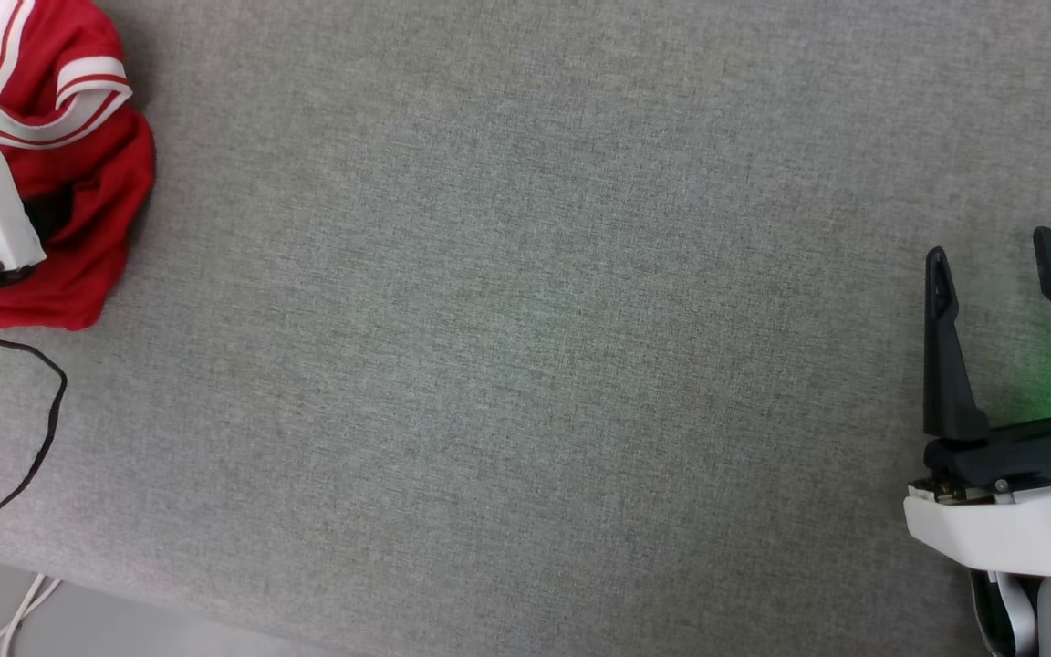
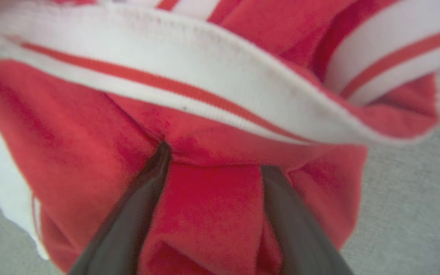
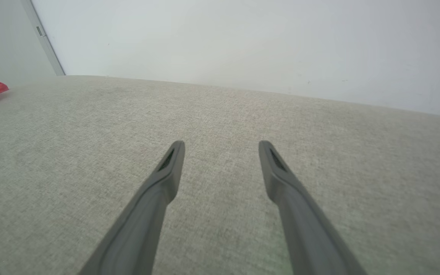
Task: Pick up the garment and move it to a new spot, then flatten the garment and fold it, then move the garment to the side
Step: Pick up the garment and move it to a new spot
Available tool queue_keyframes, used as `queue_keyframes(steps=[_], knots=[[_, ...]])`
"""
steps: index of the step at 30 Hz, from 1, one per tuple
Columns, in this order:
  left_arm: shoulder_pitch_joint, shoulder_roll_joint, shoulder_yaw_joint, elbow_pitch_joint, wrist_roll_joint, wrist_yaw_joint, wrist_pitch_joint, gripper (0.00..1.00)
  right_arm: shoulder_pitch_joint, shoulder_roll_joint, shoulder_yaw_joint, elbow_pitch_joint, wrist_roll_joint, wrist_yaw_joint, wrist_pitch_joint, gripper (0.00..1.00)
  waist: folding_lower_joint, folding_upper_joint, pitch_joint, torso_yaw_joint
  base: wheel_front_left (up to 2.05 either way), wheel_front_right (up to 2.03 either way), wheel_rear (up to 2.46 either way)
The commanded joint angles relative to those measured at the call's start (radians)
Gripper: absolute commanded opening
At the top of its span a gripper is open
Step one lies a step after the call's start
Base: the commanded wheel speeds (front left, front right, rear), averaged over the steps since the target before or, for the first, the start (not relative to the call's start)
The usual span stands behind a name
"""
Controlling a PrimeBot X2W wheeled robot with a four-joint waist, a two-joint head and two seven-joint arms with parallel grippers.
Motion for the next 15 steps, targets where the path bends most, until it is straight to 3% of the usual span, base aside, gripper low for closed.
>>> queue_keyframes(steps=[1,6,15], knots=[[0.026,-0.014,-0.061,0.026,-0.015,-0.001,-0.021,0.00,-0.016,-0.001,-0.001,0.006,-0.002,-0.001,-0.002,1.00,0.0001,0.0000,-0.028,0.002,0.00,0.00,0.00],[-0.035,0.057,-0.109,-0.029,-0.030,-0.001,-0.087,0.00,0.001,0.005,0.004,0.020,0.013,-0.001,-0.002,1.00,0.0001,0.0000,-0.095,0.008,0.00,0.00,0.00],[-0.135,0.127,-0.246,-0.205,-0.030,-0.001,-0.133,0.00,0.039,0.010,0.013,0.052,0.056,-0.001,-0.002,1.00,0.0001,0.0000,-0.236,0.009,0.00,0.00,0.00]])
